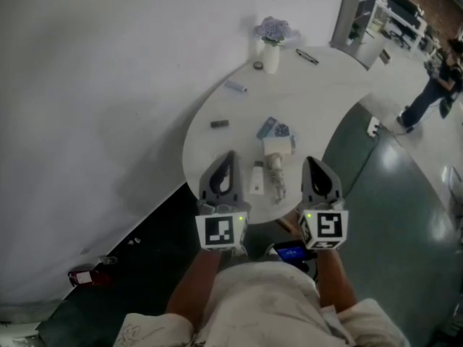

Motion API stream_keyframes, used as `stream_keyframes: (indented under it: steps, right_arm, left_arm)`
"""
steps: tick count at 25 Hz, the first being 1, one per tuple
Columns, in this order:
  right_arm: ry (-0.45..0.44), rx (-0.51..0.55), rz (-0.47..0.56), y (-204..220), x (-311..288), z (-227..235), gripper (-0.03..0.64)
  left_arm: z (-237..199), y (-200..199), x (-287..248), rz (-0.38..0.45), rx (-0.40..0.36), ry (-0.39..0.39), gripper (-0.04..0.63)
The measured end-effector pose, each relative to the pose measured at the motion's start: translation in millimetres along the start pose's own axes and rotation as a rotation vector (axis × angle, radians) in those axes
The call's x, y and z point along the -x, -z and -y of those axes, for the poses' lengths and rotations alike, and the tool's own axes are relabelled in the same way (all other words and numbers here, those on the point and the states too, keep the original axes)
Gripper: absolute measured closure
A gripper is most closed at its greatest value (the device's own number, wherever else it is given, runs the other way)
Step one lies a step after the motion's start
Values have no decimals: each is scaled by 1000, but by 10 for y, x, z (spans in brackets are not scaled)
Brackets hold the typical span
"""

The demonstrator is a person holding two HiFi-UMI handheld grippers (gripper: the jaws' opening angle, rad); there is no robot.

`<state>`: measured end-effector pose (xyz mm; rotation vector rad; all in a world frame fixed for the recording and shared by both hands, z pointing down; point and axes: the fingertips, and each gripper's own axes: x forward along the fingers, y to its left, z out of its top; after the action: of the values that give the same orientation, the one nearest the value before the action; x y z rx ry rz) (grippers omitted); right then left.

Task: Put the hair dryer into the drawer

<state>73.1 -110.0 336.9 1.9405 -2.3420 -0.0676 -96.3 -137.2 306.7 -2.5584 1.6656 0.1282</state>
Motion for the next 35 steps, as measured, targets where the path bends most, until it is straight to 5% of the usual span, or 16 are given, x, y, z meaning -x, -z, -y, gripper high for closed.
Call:
stream_keyframes:
  steps: [12, 35]
  right_arm:
    - [-11, -67, -131, 482, -182, -52, 609]
    - [-74, -50, -456, 1584, -739, -275, 450]
  left_arm:
    - [-9, 109, 101, -13, 6, -13, 594]
    - [-100, 18, 353, -4, 28, -55, 594]
